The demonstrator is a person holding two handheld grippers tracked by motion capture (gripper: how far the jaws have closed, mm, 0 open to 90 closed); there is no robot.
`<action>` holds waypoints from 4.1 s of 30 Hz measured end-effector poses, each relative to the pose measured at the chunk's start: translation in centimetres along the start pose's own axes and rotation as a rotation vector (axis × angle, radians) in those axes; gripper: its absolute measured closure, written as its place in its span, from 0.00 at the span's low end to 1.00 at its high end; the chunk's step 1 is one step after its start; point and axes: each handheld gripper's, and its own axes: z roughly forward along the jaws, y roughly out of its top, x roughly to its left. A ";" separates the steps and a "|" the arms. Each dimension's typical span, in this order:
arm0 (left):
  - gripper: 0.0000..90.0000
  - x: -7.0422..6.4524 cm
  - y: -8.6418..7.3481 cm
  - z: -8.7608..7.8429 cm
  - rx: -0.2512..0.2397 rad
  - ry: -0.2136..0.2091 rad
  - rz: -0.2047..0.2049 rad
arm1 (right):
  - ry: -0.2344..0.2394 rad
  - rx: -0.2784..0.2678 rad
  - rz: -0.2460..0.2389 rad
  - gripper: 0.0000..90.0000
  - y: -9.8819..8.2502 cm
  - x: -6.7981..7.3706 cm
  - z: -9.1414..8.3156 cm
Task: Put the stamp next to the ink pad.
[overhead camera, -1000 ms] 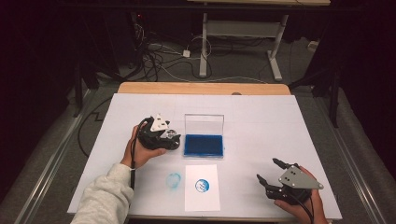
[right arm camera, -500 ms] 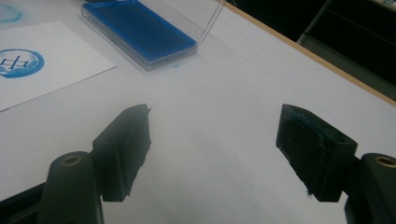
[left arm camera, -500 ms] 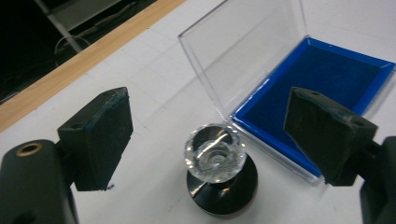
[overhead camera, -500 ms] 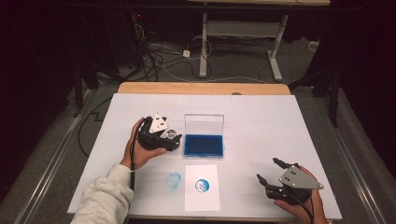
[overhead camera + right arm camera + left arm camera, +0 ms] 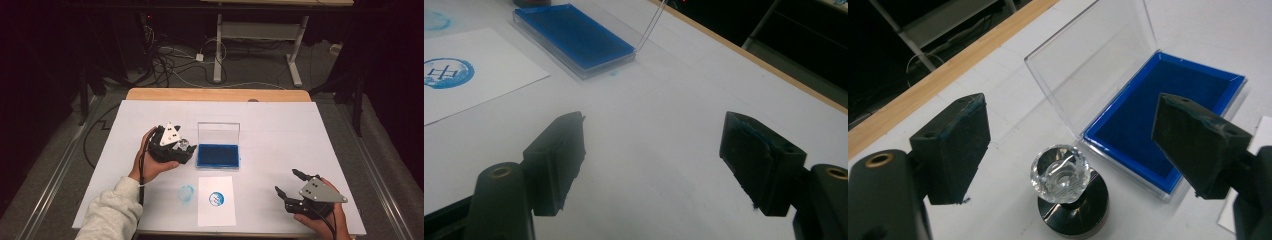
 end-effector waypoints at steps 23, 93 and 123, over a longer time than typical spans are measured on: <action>0.18 -1.8 1.0 -3.0 -0.083 -0.017 0.064 | -0.014 -0.012 -0.001 0.29 0.2 0.2 -0.2; 0.17 -4.0 -6.3 -9.1 -0.129 0.033 0.138 | -0.022 -0.032 -0.017 0.28 0.8 0.9 -0.4; 0.17 -4.1 -11.5 -9.0 0.017 0.040 0.071 | -0.026 -0.019 -0.008 0.28 0.5 0.8 -0.2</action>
